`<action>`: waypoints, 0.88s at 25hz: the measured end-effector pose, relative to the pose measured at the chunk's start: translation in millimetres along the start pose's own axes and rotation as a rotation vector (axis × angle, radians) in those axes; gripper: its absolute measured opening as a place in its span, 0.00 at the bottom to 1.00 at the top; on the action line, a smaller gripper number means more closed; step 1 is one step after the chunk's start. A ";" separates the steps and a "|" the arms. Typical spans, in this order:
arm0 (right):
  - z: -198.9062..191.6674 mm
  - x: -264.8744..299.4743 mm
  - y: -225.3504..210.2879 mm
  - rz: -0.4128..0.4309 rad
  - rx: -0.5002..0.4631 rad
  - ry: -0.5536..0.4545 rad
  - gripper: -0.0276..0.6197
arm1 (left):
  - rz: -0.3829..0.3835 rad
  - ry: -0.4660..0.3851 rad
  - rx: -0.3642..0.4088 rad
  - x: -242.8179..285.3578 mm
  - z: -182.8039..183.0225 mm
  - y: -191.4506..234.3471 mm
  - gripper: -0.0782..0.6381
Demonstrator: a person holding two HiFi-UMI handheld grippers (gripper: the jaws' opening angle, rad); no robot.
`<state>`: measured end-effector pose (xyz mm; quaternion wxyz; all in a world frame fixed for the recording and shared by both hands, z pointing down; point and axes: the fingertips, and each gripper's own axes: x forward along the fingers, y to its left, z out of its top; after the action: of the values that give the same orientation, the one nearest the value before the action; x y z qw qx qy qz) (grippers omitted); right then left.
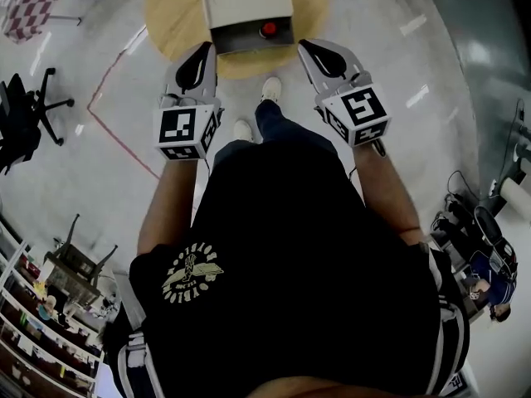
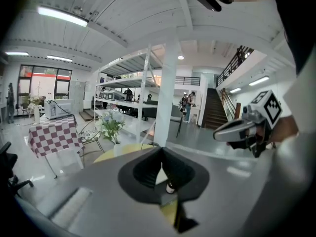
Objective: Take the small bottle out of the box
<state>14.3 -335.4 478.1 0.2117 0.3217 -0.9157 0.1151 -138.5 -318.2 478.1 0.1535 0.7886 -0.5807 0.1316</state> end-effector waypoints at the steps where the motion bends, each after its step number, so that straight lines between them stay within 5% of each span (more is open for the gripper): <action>1: -1.6 0.9 -4.7 0.003 -0.001 0.004 0.05 | 0.000 0.006 0.003 5.9 0.8 -3.0 0.11; 11: -29.4 49.6 -28.1 0.122 -0.061 0.181 0.06 | 0.056 0.164 0.024 43.2 -26.1 5.9 0.11; 16: -54.7 88.1 -20.4 0.217 -0.099 0.298 0.17 | 0.107 0.223 -0.010 37.2 -43.0 32.3 0.11; 22: -108.6 132.5 -12.3 0.220 -0.037 0.439 0.30 | 0.111 0.265 -0.054 31.6 -56.9 67.9 0.11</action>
<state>-37.0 -378.8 636.2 0.3975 0.1836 -0.8792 0.1879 -195.9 -342.3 548.6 0.2427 0.7267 -0.6012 0.2272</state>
